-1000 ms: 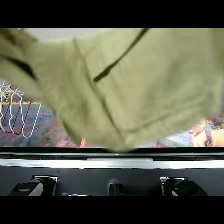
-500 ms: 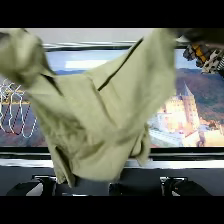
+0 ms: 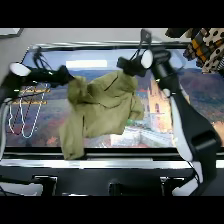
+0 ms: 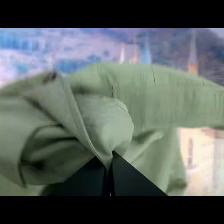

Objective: Fold the clothes and pants, and hang the long-sleeved shirts on hangers.

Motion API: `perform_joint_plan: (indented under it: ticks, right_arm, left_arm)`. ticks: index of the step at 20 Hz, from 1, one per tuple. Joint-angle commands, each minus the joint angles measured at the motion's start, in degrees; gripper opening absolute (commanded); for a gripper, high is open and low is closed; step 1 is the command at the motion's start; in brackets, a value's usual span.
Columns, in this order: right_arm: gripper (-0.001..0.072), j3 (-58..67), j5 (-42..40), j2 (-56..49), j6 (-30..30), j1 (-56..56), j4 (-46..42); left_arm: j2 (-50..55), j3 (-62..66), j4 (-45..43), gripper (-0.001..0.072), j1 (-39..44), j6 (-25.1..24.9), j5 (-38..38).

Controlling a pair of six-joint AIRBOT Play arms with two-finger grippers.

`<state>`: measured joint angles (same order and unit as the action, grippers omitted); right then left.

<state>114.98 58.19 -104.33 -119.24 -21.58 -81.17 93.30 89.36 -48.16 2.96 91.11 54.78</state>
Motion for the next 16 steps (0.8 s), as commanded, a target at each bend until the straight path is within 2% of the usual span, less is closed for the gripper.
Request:
perform_joint_plan:
  ticks: [1,2,3,4,6,9,11,12,14,16]
  right_arm:
    - [0.0104,0.0,-1.2,-6.4,-0.6,0.0,6.3]
    - [0.0227,0.0,1.0,-5.8,1.3,0.0,6.8]
    - [0.0408,0.0,3.2,-4.7,3.5,0.2,7.0]
    - [0.0561,0.0,5.9,-2.8,7.0,0.8,7.4]
    - [0.0593,0.0,12.0,2.3,14.1,4.2,6.7]
    - [0.0596,0.0,22.4,9.8,23.6,13.5,2.7]
    - [0.066,-0.1,30.9,11.3,27.5,21.3,2.9]
    - [0.067,-1.5,33.4,11.3,28.5,25.1,5.6]
    - [0.0688,-8.3,32.3,11.1,29.7,31.1,16.2]
    - [0.0688,-18.1,25.5,11.1,32.0,33.7,24.8]
  left_arm:
    - [6.3,-0.3,0.9,0.0071,2.1,0.9,-2.7]
    - [5.9,-0.2,1.8,0.0271,2.0,0.9,-2.3]
    - [5.3,0.2,2.1,0.0531,1.4,1.0,-1.3]
    - [4.4,0.9,2.1,0.0691,0.5,1.1,0.3]
    - [1.2,1.5,1.9,0.0693,-3.0,1.3,4.6]
    - [-6.3,-0.7,-5.5,0.0693,-9.6,1.5,11.5]
    - [-13.1,-8.5,-9.5,0.0693,-14.0,1.3,12.7]
    - [-16.9,-14.6,-9.4,0.0693,-16.5,0.5,12.2]
    - [-23.4,-26.3,-9.2,0.0692,-20.2,0.3,9.7]
    - [-27.2,-34.8,-9.3,0.0689,-21.9,0.4,7.0]
